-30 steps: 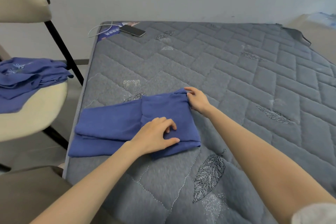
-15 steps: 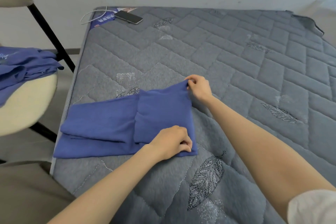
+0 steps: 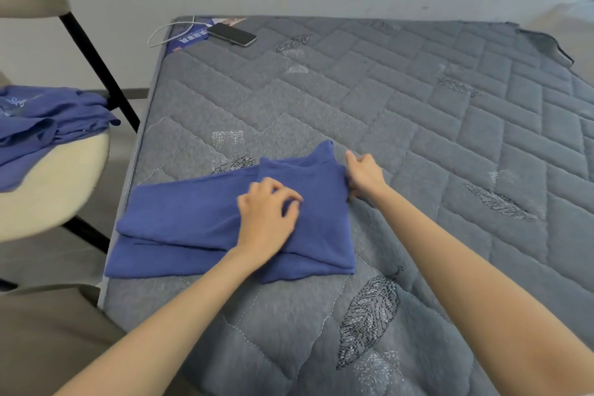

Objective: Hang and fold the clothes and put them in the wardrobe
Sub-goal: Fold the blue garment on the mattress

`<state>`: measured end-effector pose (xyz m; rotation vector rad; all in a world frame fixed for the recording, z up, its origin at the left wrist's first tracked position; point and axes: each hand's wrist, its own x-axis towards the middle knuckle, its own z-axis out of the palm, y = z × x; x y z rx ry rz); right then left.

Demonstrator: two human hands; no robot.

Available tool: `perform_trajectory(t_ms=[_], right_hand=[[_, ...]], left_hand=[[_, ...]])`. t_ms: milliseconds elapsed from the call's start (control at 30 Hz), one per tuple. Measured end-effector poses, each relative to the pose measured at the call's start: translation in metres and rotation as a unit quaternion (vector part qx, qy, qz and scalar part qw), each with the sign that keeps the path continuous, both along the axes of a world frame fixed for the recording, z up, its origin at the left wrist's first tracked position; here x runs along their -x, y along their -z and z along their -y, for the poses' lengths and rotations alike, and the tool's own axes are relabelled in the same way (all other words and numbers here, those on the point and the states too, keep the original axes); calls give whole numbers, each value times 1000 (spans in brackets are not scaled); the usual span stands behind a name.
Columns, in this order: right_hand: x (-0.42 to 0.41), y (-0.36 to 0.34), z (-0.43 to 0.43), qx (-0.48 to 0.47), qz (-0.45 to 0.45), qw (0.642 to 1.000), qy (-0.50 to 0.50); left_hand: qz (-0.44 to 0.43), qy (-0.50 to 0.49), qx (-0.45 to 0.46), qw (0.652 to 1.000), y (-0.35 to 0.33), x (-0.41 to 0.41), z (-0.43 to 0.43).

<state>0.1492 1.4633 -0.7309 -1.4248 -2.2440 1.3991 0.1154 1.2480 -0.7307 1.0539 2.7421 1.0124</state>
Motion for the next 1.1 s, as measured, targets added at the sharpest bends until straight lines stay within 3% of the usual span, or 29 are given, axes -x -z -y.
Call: perform_trajectory(t_ms=[67,133,200,300,433,533,667,833,967,1100], right_hand=[[-13,-2,11,81,34,996,-27],[-23,-5,22,145,50,987,-57],[-30,-7,29,140,65,982,-112],[-36,-4,34,122,51,981,-141],[-41,-5,48,147,-25,984,-97],[-32,-22,58,91,-45,991,-89],[-2,-54,82,-16,-55,992,-115],[49,-74,163,-93,-40,971,-219],[74,-67,213,109,-43,953,-281],[74,-51,201,-48,-54,975,-212]], left_hand=[[95,-94,10,991,4,15,10],[214,-92,5,972,8,25,17],[259,-59,-5,964,13,30,21],[218,-45,32,974,19,29,26],[109,-11,183,977,19,28,39],[100,-6,214,972,13,40,57],[126,-79,142,979,-1,64,94],[146,-134,75,977,-11,93,150],[215,-176,12,961,-9,104,185],[288,-200,-27,936,-4,106,196]])
